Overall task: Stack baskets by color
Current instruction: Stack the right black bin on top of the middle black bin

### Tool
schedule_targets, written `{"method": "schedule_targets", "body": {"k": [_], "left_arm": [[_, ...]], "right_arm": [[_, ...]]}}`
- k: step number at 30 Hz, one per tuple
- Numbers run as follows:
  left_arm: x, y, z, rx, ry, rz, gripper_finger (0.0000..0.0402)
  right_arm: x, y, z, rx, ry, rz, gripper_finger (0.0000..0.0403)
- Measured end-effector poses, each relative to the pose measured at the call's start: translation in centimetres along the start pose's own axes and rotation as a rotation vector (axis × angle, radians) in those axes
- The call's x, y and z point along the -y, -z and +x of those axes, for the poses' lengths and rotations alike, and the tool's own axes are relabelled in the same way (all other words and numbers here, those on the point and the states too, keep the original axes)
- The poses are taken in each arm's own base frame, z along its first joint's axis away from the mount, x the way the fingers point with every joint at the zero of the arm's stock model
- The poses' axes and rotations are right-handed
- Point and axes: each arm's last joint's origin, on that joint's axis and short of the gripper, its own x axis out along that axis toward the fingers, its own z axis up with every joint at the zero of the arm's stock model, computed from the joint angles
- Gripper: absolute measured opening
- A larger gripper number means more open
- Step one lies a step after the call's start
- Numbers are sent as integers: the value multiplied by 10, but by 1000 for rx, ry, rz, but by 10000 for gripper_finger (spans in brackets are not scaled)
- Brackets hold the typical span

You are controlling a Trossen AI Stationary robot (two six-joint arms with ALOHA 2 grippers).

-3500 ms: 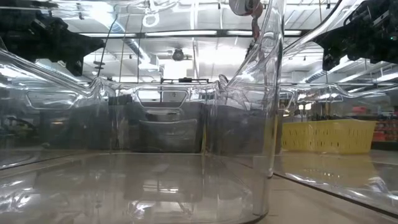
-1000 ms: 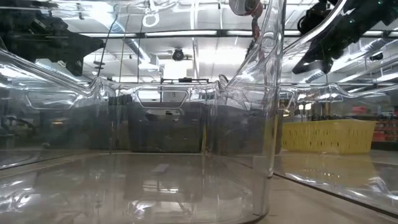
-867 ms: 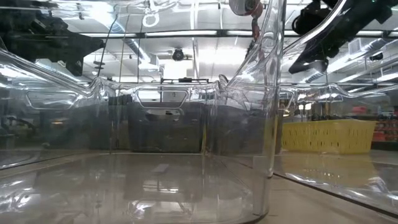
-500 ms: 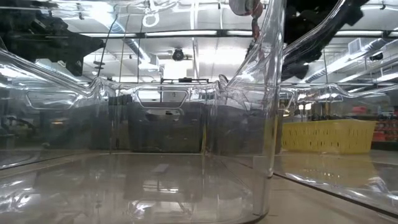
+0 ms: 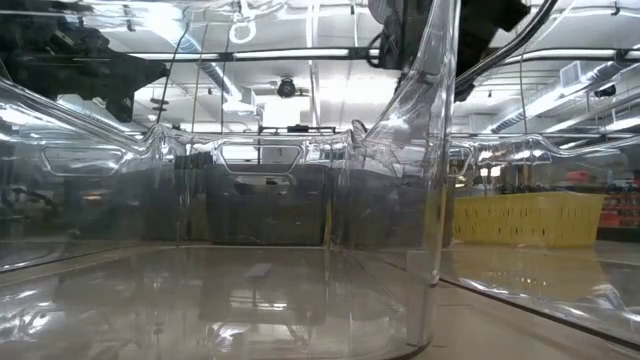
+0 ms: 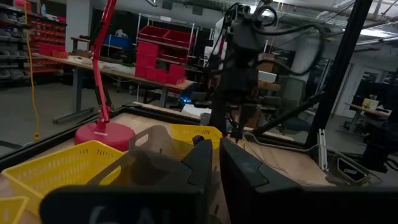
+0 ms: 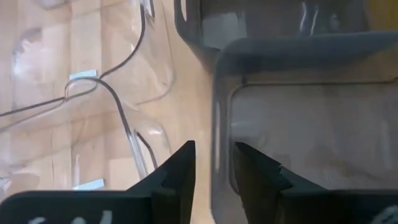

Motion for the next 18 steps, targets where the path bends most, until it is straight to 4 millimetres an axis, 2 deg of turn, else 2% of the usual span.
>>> {"method": "schedule_targets", "body": {"k": [8, 18], "left_arm": [[0, 0, 0, 0, 0, 0, 31], [0, 0, 0, 0, 0, 0, 37]], "right_arm": [[-14, -23, 17, -160, 83, -4, 141], [-18, -47, 41, -370, 131, -26, 155]]}}
